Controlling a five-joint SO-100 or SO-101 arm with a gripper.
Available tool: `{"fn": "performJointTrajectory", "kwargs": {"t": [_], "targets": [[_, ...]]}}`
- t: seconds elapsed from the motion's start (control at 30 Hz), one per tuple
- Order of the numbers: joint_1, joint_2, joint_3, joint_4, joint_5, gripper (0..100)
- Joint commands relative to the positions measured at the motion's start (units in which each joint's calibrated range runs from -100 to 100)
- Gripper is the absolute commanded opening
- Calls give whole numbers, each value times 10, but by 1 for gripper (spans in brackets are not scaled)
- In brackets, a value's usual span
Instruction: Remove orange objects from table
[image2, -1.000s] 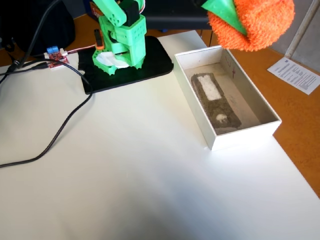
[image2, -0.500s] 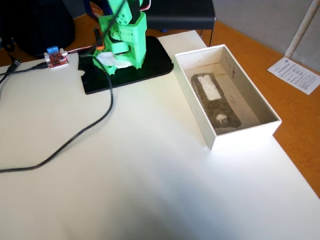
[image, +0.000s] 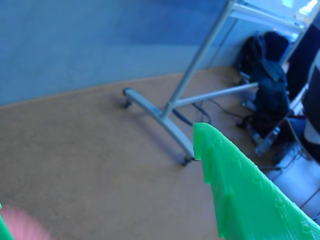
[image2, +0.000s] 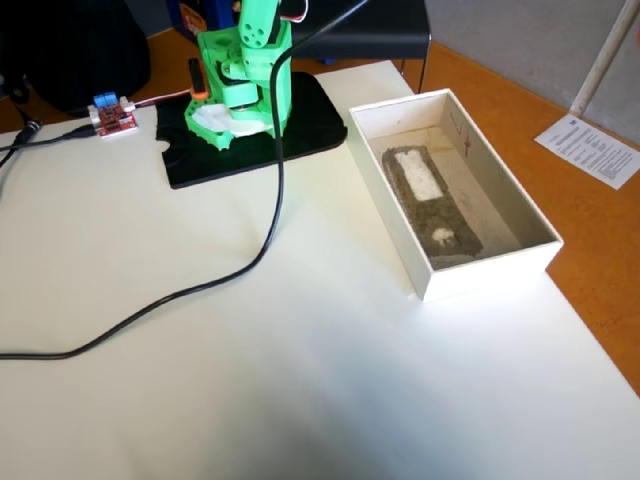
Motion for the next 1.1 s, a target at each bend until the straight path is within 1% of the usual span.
{"fn": "performJointTrajectory", "kwargs": {"t": [0.0,0.2,0.3,0.37,0.47,0.57,0.67,0.73,0.83,0.93,1.07], "targets": [[-2,-11,0,-14,2,44],[7,-31,28,-21,-1,44],[19,-58,67,-32,-14,44],[37,-106,137,-40,-32,44],[94,-235,319,-35,-61,44],[191,-397,512,40,-85,44],[321,-535,675,135,-98,44],[409,-603,756,195,-103,44],[517,-687,846,266,-120,44],[576,-755,913,354,-130,44],[603,-918,1060,458,-145,44]]}}
